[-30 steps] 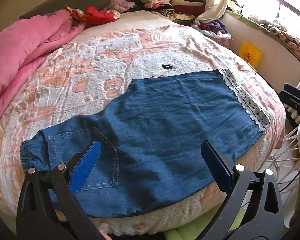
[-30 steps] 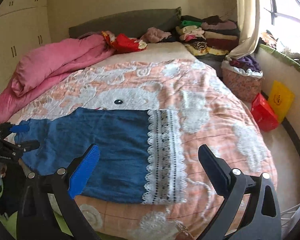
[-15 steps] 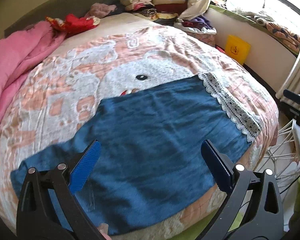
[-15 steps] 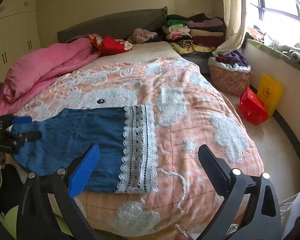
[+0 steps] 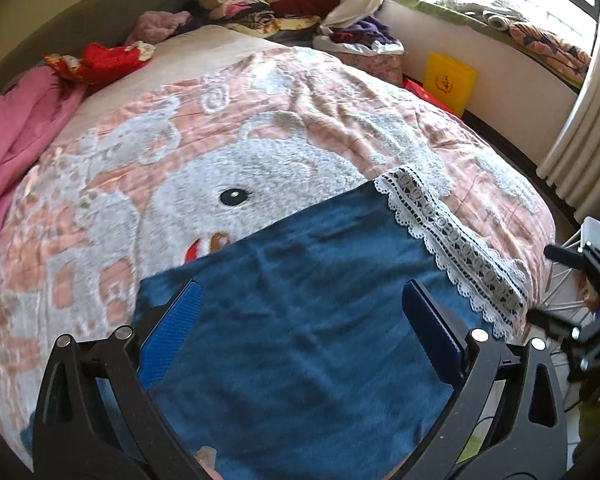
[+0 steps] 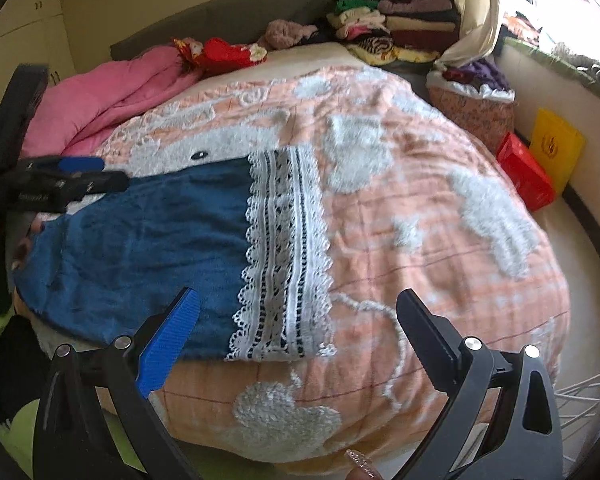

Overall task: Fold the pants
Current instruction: 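Grasp the lace-trimmed edge with the left gripper while the right gripper grasps it too, then lift the lace edge with both grippers and fold it over the denim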

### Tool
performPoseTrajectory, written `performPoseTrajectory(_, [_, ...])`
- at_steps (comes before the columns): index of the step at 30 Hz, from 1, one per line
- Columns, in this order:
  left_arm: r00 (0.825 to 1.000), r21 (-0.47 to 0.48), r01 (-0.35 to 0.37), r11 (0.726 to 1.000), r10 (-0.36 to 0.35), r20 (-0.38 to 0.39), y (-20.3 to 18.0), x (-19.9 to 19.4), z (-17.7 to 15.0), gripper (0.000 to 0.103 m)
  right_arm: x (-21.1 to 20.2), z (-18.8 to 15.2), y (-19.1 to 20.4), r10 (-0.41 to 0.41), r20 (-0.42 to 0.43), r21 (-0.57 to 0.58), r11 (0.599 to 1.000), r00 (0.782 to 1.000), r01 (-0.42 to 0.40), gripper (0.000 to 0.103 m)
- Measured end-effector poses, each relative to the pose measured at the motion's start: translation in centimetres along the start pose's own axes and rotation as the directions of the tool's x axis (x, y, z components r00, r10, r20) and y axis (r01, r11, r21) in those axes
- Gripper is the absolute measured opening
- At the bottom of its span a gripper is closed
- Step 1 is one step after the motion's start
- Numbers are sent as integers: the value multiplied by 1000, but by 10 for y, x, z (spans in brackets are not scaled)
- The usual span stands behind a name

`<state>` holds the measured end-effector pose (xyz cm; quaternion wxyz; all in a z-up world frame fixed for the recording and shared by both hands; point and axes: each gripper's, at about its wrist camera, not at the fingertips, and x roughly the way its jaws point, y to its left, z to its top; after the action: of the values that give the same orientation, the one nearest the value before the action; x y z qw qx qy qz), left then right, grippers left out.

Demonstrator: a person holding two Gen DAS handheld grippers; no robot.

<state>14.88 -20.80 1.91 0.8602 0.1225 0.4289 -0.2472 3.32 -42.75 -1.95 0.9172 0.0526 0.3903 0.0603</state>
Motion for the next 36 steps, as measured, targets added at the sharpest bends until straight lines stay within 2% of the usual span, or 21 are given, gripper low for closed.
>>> performPoseTrajectory(6, [998,44,50,998,-48,-33,-9,29,18,94,14,-2,1,30,-28,11,1000,999,-30,98])
performPoseTrajectory(12, [995,95,88,992,-83,-56,-17,58,37,94,27,-4,-4,103,-60,56,993,993,-100,98])
performPoseTrajectory(20, [981,75,163,984,-154,-114,-22,101,45,93,41,-9,-12,176,-65,124,978,982,-167,98])
performPoseTrajectory(22, [980,77,164,983,-154,-124,-22,109,45,87,44,-9,-14,188,-69,130,975,980,-178,98])
performPoseTrajectory(23, [982,86,158,984,-147,-123,-23,110,45,85,45,-9,-14,194,-65,129,974,979,-184,94])
performPoseTrajectory(24, [982,102,154,983,-141,-125,-25,113,45,83,45,-7,-14,198,-62,127,974,978,-189,87])
performPoseTrajectory(25, [982,109,155,982,-141,-125,-27,114,45,79,46,-6,-13,206,-58,123,972,977,-198,74])
performPoseTrajectory(26, [981,112,161,981,-147,-125,-28,115,45,76,46,-4,-13,221,-57,123,969,974,-213,71])
performPoseTrajectory(30, [981,140,178,974,-164,-108,-35,114,46,54,55,-1,-13,239,-64,119,966,969,-231,71])
performPoseTrajectory(33, [980,160,187,969,-172,-102,-40,114,46,46,59,0,-11,245,-65,118,964,967,-237,71])
performPoseTrajectory(35, [974,162,217,963,-203,-99,-41,113,46,34,59,3,-9,256,-59,107,963,965,-249,67])
performPoseTrajectory(36, [971,162,233,959,-220,-95,-42,113,46,33,60,4,-9,258,-58,104,962,964,-251,67])
